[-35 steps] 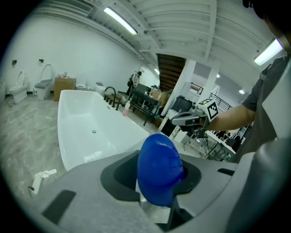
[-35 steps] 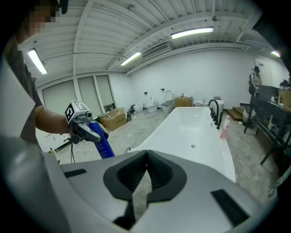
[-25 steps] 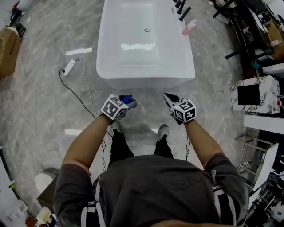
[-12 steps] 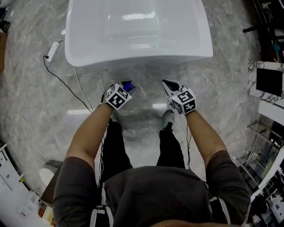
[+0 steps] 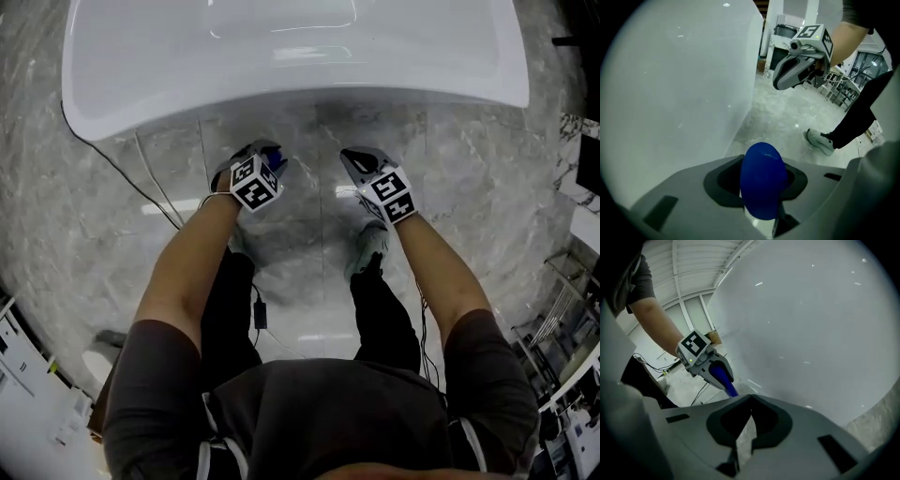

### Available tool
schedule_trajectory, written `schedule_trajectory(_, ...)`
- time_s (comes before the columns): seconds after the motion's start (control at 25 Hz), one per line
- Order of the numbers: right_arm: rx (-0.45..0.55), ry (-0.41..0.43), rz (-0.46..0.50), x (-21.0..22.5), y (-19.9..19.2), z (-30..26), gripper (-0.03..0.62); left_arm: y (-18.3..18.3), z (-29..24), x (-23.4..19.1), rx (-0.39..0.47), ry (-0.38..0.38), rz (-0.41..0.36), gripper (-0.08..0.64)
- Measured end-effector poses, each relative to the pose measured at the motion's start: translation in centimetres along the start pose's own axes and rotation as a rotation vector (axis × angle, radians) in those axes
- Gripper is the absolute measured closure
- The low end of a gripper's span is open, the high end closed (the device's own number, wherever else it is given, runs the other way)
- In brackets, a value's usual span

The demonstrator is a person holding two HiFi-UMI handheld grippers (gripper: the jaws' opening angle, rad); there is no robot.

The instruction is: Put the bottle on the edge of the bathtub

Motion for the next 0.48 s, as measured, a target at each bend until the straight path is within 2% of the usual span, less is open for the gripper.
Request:
schedule_trajectory(0.28, -0.046, 0.016, 0.0, 3.1, -3.5, -3.8, 0.598, -1.7, -7.3, -0.1, -0.013, -0.014, -0.054, 0.428)
schedule_trajectory(0.48, -0.052, 0.018, 0.012, 4.4, -4.2, -4.6, 0.598, -1.9, -10.3, -0.4, -0.031, -0.017, -0.122, 0.428)
Point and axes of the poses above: the fingertips, and each gripper's own axes: z backward along the fingers, x to its right, y out of its top, the point moved 8 cm from there along z, backward along the fingers, and after that the axes turned 13 degrees about y, right-handed, at the moved point
